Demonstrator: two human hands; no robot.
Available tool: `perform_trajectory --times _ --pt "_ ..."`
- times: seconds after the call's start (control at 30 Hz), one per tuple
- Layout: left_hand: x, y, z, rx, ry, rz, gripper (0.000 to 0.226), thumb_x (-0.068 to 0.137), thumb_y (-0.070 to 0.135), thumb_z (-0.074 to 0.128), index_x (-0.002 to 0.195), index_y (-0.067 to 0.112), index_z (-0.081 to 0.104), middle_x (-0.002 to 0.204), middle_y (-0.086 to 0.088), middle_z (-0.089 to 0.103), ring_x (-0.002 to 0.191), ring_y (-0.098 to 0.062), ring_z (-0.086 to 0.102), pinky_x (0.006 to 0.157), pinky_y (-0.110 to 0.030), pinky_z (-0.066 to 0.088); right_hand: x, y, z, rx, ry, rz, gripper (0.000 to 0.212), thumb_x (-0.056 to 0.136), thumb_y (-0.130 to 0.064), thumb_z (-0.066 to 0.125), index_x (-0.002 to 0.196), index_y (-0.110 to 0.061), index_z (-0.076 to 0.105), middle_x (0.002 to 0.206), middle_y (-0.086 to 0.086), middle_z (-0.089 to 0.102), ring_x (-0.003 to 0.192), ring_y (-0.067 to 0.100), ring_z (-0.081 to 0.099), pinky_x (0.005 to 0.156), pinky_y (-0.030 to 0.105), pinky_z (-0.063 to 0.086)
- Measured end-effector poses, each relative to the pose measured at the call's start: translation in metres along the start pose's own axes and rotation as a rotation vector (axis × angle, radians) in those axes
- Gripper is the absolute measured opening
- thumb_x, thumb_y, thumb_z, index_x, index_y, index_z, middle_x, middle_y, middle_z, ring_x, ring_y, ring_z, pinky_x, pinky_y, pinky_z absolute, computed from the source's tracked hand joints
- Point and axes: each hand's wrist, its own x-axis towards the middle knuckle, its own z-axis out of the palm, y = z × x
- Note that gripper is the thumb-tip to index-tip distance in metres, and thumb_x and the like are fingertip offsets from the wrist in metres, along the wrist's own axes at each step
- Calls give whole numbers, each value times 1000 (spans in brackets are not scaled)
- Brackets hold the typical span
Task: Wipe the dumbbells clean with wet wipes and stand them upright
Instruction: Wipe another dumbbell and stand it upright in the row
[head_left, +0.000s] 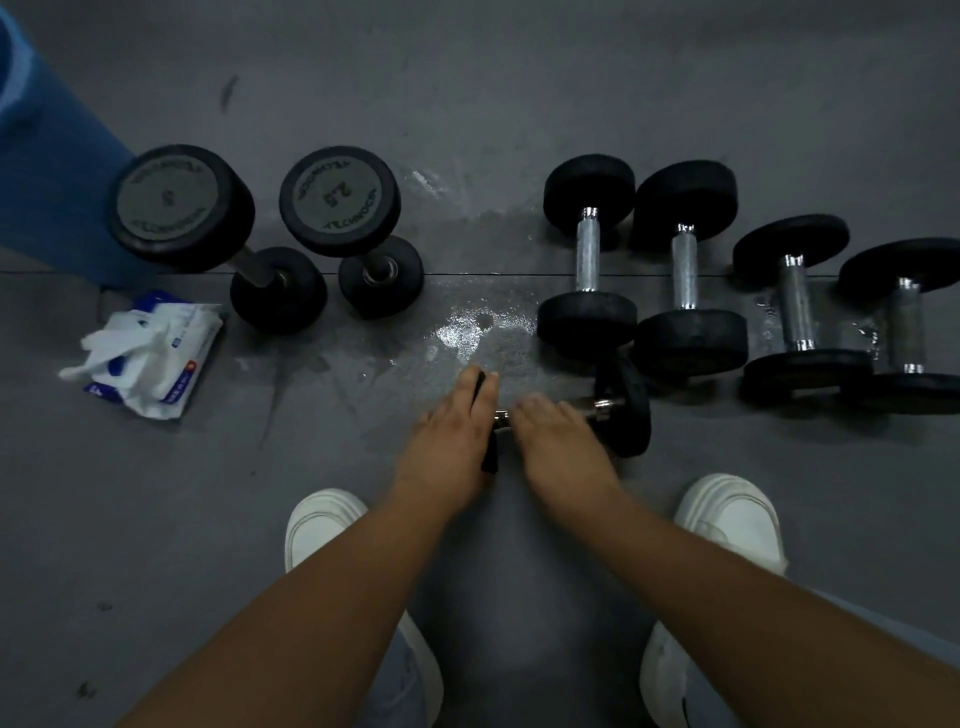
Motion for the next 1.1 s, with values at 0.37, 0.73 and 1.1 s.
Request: perform_trajectory --times 0.37,0.73,1.1 --pt "16 -2 -16 30 -108 -33 115 67 31 84 154 19 10 160 -1 4 124 -33 51 95 -44 46 19 22 -11 30 -12 131 40 89 -19 29 122 -16 51 129 10 55 121 26 48 103 36 29" --pt "21 -5 -19 -23 -158 -17 116 66 31 86 154 18 11 161 -1 3 125 -34 50 90 -45 48 1 0 1 48 5 66 81 75 -25 -2 140 -6 41 145 17 40 136 31 35 110 42 26" --pt "18 -5 -14 -39 -126 -3 111 68 27 83 153 18 13 159 -1 4 122 -36 51 87 -45 51 16 16 -19 351 16 39 35 80 -23 36 105 -13 59 106 11 62 102 32 57 88 39 44"
